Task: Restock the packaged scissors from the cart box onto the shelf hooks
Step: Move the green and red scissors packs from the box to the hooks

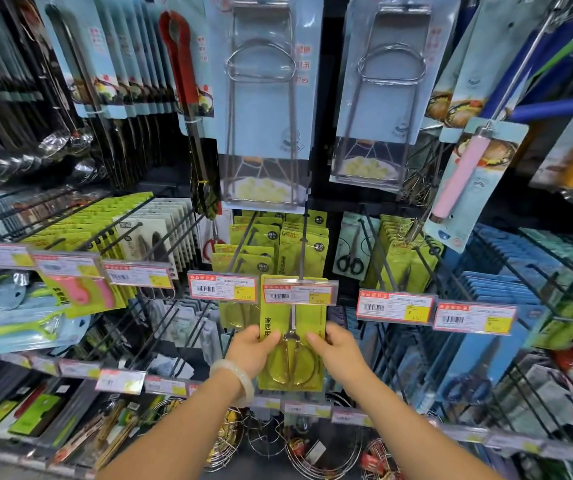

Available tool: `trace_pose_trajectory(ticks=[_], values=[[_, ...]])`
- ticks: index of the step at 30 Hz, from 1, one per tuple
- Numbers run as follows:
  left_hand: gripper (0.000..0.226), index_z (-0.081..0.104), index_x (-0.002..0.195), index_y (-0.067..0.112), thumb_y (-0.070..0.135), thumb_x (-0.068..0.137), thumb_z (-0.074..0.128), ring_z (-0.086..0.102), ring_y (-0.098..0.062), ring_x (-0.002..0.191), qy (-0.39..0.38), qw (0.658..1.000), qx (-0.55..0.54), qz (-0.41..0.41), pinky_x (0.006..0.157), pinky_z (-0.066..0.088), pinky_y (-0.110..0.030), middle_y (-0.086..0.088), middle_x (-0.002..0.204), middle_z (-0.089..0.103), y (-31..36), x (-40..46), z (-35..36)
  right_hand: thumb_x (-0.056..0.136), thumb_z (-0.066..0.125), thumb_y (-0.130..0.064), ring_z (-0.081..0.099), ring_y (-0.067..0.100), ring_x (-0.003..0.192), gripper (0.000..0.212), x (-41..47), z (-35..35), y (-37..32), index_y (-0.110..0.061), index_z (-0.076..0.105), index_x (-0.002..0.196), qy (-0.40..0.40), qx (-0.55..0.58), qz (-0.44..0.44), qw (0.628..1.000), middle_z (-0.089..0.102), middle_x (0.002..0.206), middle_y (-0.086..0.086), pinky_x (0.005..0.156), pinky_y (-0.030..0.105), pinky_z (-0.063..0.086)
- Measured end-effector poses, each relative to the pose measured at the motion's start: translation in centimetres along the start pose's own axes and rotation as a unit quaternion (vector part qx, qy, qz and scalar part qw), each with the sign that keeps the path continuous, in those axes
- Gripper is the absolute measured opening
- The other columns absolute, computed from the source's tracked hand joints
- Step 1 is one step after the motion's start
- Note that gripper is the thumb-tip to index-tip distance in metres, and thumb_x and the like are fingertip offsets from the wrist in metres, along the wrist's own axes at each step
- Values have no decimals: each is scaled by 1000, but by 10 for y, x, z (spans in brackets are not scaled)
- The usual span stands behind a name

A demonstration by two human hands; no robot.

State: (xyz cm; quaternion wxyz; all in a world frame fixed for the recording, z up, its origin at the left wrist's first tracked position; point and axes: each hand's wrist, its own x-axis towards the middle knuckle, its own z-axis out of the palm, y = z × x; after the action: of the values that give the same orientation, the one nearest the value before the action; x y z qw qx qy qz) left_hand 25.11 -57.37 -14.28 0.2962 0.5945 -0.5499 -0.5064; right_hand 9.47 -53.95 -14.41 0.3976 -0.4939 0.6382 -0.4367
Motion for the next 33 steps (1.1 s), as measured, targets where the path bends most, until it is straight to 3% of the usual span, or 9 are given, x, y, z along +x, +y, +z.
trace_pose_trajectory(ticks=[4, 9, 14, 16, 19, 22, 28, 31, 33], values=[[24, 54, 89, 6, 30, 92, 57, 50, -18, 80, -6, 1000, 3, 8, 91, 48, -48, -10, 86, 51, 0, 1, 2, 94, 53, -13, 61, 15, 93, 15, -2, 0, 5, -14, 63, 104, 3, 23, 0, 1000, 66, 101, 2, 78, 22, 51], [20, 56, 96, 9, 29, 91, 57, 50, -18, 82, -18, 999, -3, 28, 93, 46, -50, -10, 89, 52, 3, 1, 5, 96, 48, -12, 59, 1, 82, 16, -3, 0, 8, -25, 58, 92, 4, 71, 14, 997, 63, 92, -9, 60, 5, 47], [19, 55, 95, 9, 28, 92, 57, 51, -18, 85, -26, 999, 0, 31, 95, 45, -50, -9, 91, 52, 1, 4, 6, 97, 46, -16, 59, 15, 93, 10, 4, 4, 14, -20, 55, 100, 1, 38, 28, 999, 62, 98, -2, 83, 26, 51], [20, 54, 92, 10, 30, 91, 57, 50, -19, 82, -23, 1000, -11, 17, 93, 46, -51, -10, 87, 51, -2, 5, 5, 97, 46, -16, 57, 10, 83, 13, 5, 8, 17, -24, 55, 92, -6, 21, 32, 999, 59, 87, -7, 70, 12, 48], [27, 53, 82, 8, 33, 91, 58, 49, -19, 76, -16, 1000, -20, -9, 78, 48, -39, -11, 81, 51, -3, 9, 4, 97, 46, -16, 48, -1, 67, 25, 8, 11, 18, -30, 47, 77, 8, -6, 35, 999, 51, 75, -13, 49, 2, 36], [18, 58, 84, 15, 31, 91, 58, 54, -15, 75, -2, 999, -38, -13, 71, 43, -24, -1, 82, 60, 2, 17, 7, 97, 45, -21, 53, 12, 79, 15, 20, 9, 17, -25, 49, 84, 22, -39, 49, 998, 55, 86, -4, 64, 13, 42], [45, 49, 127, 1, 27, 91, 56, 58, -24, 89, 10, 987, 125, -100, 83, 48, -32, -14, 110, 63, 1, 35, 22, 96, 44, -40, 54, 27, 111, 45, 28, -8, 19, -14, 36, 131, 14, -149, 124, 981, 56, 119, 9, 86, 31, 40], [51, 39, 134, 3, 28, 91, 54, 55, -29, 112, -81, 959, 246, -116, 97, 47, -37, -16, 129, 54, -10, 28, 44, 96, 45, -36, 56, 28, 106, 30, 15, -26, 40, -14, 40, 116, -12, -218, 146, 965, 54, 99, 10, 88, 32, 43], [58, 31, 139, 8, 34, 92, 53, 49, -30, 124, -143, 911, 379, -80, 99, 44, -36, -13, 138, 46, -13, 19, 69, 94, 49, -33, 57, 28, 103, 29, 1, -43, 56, -11, 47, 112, -31, -244, 160, 956, 57, 108, 14, 90, 32, 45]])
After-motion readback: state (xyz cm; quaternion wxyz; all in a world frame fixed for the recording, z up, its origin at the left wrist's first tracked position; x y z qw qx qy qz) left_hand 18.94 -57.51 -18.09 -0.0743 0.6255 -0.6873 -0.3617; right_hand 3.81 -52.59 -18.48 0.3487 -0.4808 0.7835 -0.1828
